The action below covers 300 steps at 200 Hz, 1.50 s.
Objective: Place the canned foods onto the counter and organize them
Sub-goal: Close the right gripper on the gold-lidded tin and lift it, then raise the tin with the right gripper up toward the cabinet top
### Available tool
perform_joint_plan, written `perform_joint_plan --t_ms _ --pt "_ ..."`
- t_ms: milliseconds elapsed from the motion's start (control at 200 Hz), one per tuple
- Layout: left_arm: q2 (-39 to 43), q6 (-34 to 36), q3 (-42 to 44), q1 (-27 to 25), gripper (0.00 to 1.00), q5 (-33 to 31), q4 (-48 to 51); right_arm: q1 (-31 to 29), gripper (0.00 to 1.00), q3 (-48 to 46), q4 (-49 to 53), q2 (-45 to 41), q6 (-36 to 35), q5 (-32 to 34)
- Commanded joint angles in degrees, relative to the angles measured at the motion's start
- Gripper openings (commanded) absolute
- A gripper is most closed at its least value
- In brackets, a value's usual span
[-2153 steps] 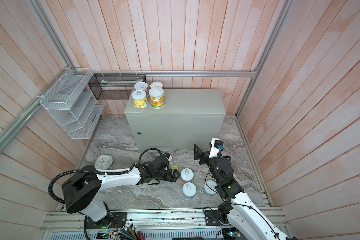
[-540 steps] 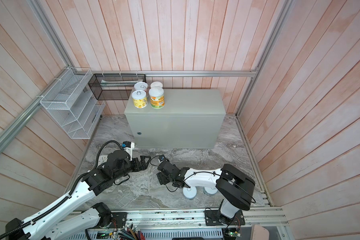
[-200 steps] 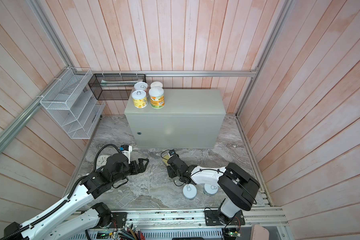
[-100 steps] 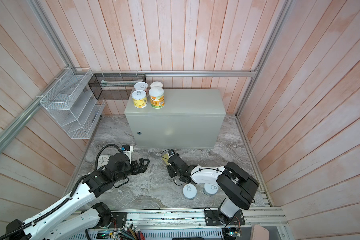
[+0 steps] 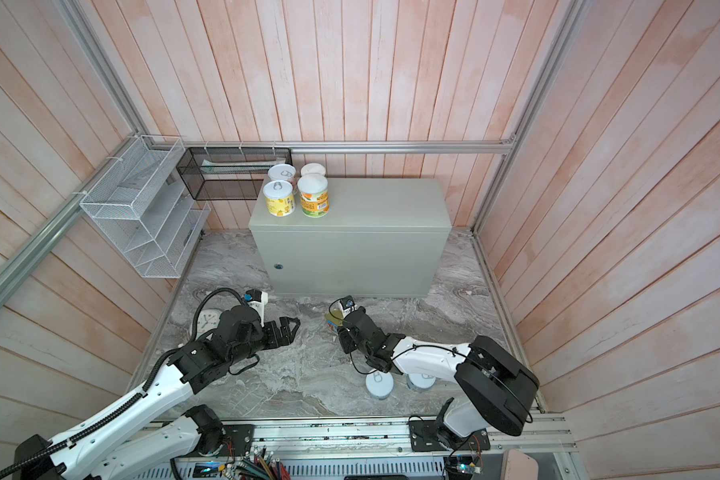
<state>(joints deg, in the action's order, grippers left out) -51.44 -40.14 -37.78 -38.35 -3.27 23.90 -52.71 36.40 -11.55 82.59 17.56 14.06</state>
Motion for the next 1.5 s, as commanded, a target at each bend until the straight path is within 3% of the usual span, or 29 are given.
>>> perform_joint_plan --t_ms 0,555,1495 --pt "-0.62 0.33 -0.22 0.20 1.00 0.26 -1.61 0.24 0.41 -0.90 -2.43 -3.40 -0.80 1.39" --pt "-1.31 0.59 0.15 0.24 1.00 0.28 -2.07 0.24 0.39 -0.97 -0.69 -7.77 -1.39 1.10" --pt "-3.51 1.60 0.92 0.25 1.00 0.63 -4.96 1.16 0.37 1.27 7.40 -29.21 0.98 0.29"
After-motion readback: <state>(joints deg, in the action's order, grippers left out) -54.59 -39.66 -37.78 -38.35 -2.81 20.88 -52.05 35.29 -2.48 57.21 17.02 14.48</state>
